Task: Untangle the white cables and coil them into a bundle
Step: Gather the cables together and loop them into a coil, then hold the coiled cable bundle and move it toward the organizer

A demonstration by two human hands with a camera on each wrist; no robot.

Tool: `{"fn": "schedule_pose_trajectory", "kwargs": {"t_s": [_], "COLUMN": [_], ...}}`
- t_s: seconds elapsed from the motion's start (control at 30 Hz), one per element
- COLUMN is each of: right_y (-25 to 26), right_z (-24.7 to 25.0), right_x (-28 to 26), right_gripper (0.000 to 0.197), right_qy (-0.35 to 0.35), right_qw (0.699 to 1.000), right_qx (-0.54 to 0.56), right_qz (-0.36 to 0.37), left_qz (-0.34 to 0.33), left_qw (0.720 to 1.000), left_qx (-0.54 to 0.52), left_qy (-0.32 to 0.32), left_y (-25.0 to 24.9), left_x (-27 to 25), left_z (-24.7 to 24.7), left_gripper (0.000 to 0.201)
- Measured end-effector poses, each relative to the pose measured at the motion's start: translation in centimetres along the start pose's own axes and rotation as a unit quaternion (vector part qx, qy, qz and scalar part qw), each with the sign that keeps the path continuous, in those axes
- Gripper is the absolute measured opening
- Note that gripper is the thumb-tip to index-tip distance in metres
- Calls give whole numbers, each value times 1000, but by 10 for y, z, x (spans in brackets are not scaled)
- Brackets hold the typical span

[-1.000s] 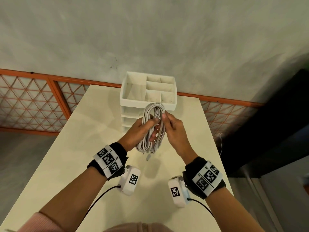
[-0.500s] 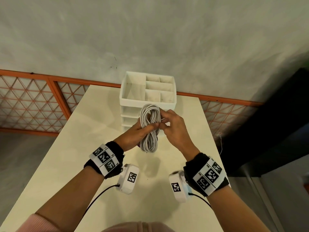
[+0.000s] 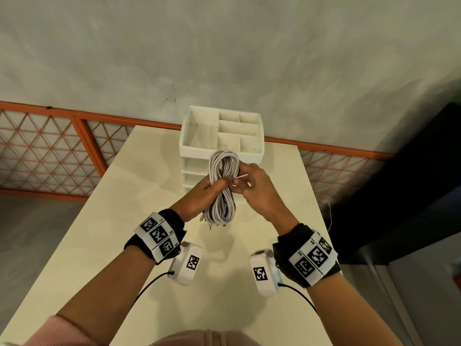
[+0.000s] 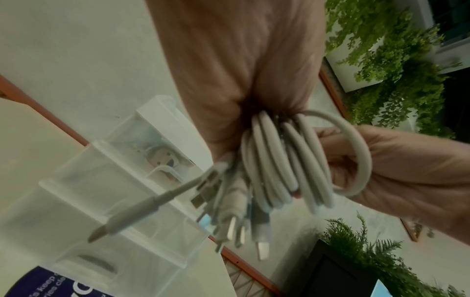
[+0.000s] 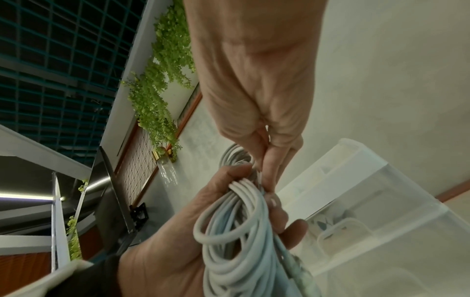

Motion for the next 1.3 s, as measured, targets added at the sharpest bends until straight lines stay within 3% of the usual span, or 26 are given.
{"fn": "schedule_pose_trajectory", "kwargs": {"t_s": [0.17,0.27,0.37,0.43,0.5,0.57,0.6,0.73,0.87,0.97,1.1,1.23,1.3], "right_y": [-1,-2,-3,-7,-13,-19,-22,-19,-16,-16,-21,-19,-18], "right_z": [8,15,17,17,14,6,1,-7,-5,-9,-11,-13,-17], "right_x": [1,0,-2,-2,-5,-10,-11,-14,-9,-6,-7,-9,-8], "right_gripper": [40,43,30,24,45,76,79,41,46,50,53,29,30], "right_qy": [-7,-2,-2,-15,-5,60,98,205,258,256,240,237,223], "right_qw": [1000,998,1000,999,999,990,982,953,949,949,954,958,962], "right_qx": [4,52,-8,-40,10,89,123,187,104,87,75,76,80], "right_qz": [1,-20,5,16,-34,-91,-106,-121,-147,-164,-165,-140,-136], "left_qz": [1,9,21,29,17,5,-8,-27,-14,-12,-2,4,6], "left_qw": [1000,998,997,993,987,978,973,970,978,987,994,988,976], "left_qx": [-7,-52,-74,-111,-159,-207,-230,-241,-205,-159,-102,-141,-202], "left_qy": [16,17,27,17,6,-1,-1,19,40,36,45,67,74], "left_y": [3,12,13,14,15,12,9,4,6,3,5,10,9], "left_x": [0,2,-1,-3,-3,-1,1,5,5,6,9,8,6], "left_z": [-3,2,0,-3,-5,-8,-10,-14,-12,-7,2,2,2], "left_gripper": [25,41,20,19,19,19,22,24,16,5,8,9,7]}}
Point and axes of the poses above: each hand's wrist, its own x-axis towards the middle knuckle, its own z-axis out of the back of the hand, y = z × x, the point moved 1 cm from there along x, towards the middle knuckle, and after that the axes turned 11 degrees about y, right-handed, at the moved point
